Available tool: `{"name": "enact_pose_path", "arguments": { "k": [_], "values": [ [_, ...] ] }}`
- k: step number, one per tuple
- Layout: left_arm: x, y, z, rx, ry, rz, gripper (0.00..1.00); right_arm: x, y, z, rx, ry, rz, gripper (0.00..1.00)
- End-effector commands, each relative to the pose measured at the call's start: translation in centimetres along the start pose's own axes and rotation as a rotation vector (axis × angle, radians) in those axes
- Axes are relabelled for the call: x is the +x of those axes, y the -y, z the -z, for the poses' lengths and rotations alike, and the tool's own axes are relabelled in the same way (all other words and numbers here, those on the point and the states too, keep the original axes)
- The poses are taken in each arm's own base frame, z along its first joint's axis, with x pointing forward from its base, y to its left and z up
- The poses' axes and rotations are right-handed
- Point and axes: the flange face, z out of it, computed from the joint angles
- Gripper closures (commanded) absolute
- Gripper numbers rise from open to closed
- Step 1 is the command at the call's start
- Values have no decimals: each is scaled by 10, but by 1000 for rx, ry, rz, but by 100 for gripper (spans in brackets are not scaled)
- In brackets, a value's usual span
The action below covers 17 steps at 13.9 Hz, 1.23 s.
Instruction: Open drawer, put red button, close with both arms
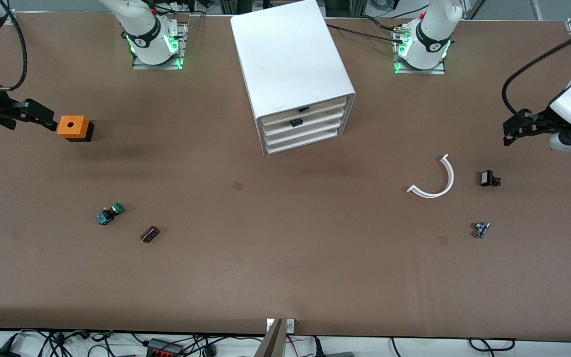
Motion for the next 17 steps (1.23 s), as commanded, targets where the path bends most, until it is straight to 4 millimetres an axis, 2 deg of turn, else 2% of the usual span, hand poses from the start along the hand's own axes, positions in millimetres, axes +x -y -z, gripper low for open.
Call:
{"name": "enact_pose_path", "arguments": {
  "k": [1, 3, 8, 9, 12, 14, 17],
  "values": [
    [-18, -11, -3, -15, -29, -17, 0, -7, 1, 1, 0, -7, 3, 0],
    [-20, -17, 10, -55, 11, -14, 0, -7, 0, 1, 0, -6, 9, 0],
    [-10, -17, 14, -43, 25, -9, 0, -8, 0, 0, 2, -4, 10, 0],
    [-7, -15, 20, -21, 13, -13, 0, -7, 0, 1, 0, -9, 12, 0],
    [7, -14, 22, -8, 11, -14, 0, -7, 0, 1, -2, -10, 15, 0],
    [8, -14, 20, -28, 37, 7, 0, -7, 0, 1, -3, -6, 17, 0],
    [12, -9, 6, -29, 62, 17, 0, -7, 0, 2, -9, -9, 19, 0]
  ]
}}
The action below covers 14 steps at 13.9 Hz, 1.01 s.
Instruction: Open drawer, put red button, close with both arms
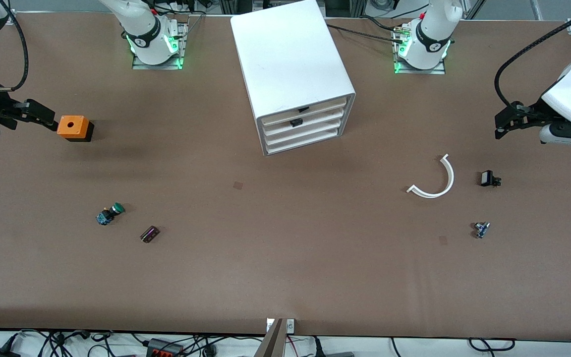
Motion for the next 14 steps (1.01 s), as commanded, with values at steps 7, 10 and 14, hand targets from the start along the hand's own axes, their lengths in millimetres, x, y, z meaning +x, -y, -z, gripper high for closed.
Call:
{"name": "enact_pose_path", "arguments": {
  "k": [7, 10, 14],
  "values": [
    [7, 1, -5, -33, 41, 4, 0, -7, 0, 4, -13, -11, 21, 0],
    [6, 1, -5, -31, 46, 5, 0, -7, 0, 3, -13, -6, 21, 0],
    [8, 1, 1, -29, 32, 12, 0, -7, 0, 4, -13, -8, 21, 0]
  ]
}}
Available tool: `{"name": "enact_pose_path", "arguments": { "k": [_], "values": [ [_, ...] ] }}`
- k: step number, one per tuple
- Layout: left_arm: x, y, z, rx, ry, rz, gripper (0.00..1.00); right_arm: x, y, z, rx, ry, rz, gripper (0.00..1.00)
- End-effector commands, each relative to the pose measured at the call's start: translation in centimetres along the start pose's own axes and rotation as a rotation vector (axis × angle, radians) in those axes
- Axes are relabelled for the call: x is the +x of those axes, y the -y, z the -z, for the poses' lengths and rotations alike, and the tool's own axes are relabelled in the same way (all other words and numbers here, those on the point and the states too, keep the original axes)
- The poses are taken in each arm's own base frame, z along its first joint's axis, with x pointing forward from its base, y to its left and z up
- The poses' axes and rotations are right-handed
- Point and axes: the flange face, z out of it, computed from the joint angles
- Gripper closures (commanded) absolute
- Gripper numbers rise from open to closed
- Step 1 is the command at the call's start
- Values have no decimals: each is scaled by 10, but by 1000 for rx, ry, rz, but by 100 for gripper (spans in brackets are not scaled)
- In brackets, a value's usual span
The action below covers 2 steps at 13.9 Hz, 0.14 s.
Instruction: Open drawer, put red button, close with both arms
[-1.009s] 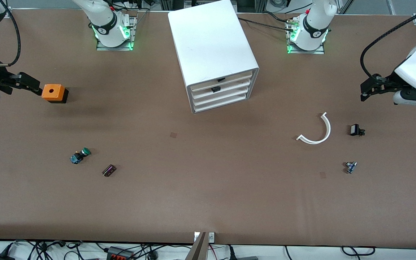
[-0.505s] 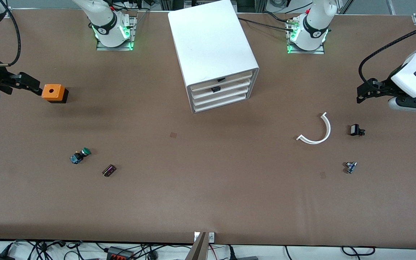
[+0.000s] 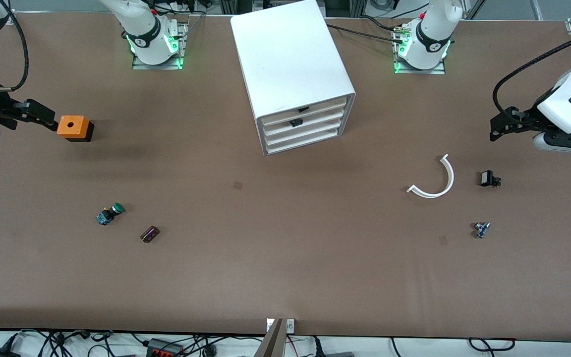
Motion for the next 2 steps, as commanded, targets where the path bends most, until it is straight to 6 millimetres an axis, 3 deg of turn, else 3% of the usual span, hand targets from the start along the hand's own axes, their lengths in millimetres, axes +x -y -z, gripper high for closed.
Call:
{"name": "enact_pose_path", "arguments": {
  "k": [1, 2],
  "values": [
    [6, 0, 13, -2, -6, 3, 0, -8, 0, 4, -12, -5, 19, 0],
    [5, -1, 13, -3, 0, -1, 0, -8, 0, 4, -12, -7, 21, 0]
  ]
}}
